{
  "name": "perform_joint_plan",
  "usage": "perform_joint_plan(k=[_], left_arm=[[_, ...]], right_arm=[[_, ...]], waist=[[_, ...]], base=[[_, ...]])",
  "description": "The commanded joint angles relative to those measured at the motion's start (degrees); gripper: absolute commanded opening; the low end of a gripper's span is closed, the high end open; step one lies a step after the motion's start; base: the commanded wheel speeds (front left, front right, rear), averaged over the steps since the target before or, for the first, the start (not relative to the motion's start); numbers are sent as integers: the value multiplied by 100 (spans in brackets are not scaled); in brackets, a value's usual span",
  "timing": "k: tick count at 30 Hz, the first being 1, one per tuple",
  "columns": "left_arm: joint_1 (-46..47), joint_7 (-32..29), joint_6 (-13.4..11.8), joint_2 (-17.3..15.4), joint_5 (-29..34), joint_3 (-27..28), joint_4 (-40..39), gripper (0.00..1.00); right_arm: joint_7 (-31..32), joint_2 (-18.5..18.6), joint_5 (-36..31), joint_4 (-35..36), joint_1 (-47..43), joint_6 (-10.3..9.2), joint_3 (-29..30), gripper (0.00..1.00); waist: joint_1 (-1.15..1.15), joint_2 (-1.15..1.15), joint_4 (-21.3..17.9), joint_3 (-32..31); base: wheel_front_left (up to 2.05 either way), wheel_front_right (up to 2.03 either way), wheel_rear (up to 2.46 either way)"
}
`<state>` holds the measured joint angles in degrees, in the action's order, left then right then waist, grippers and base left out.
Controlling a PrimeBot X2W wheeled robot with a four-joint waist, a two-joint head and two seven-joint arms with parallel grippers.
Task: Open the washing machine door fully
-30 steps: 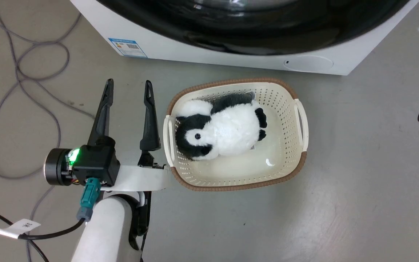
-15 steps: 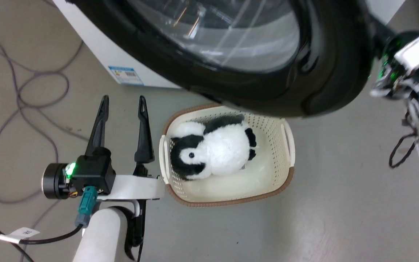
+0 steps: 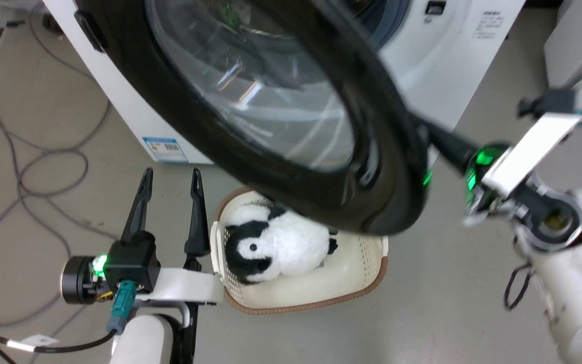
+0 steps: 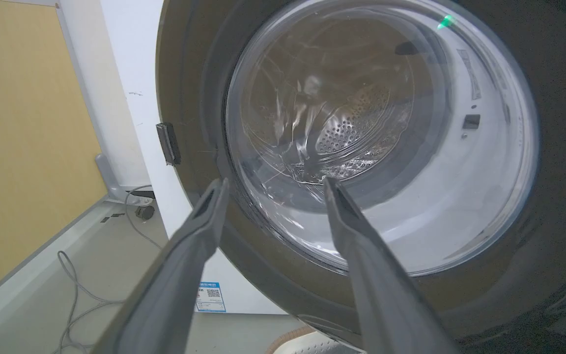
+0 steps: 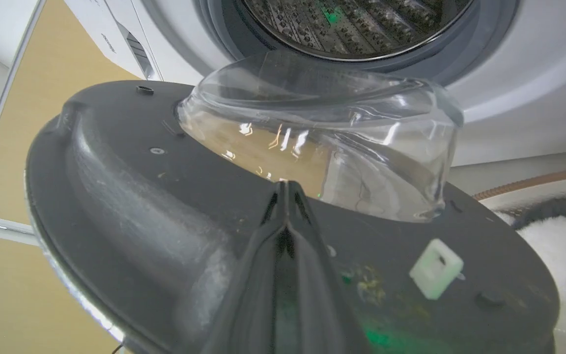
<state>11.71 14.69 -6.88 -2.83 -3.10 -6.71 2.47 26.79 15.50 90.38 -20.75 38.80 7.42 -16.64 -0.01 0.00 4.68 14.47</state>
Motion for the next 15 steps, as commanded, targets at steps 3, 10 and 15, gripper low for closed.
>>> perform_joint_plan(k=[3, 10, 15], left_arm=[[-142, 30, 36, -5, 47, 18, 45, 100], [-335, 30, 71, -5, 57, 7, 129, 100], [-403, 30, 89, -5, 53, 14, 161, 100]], right_arm=[[125, -118, 37, 213, -387, 7, -165, 0], [211, -310, -7, 746, -1105, 7, -523, 0], [241, -477, -63, 1153, -1578, 7, -839, 0]], waist=[[1, 0, -32, -158], [1, 0, -7, -408], [1, 0, 35, -510]], base=[[0, 0, 0], [0, 0, 0], [0, 0, 0]])
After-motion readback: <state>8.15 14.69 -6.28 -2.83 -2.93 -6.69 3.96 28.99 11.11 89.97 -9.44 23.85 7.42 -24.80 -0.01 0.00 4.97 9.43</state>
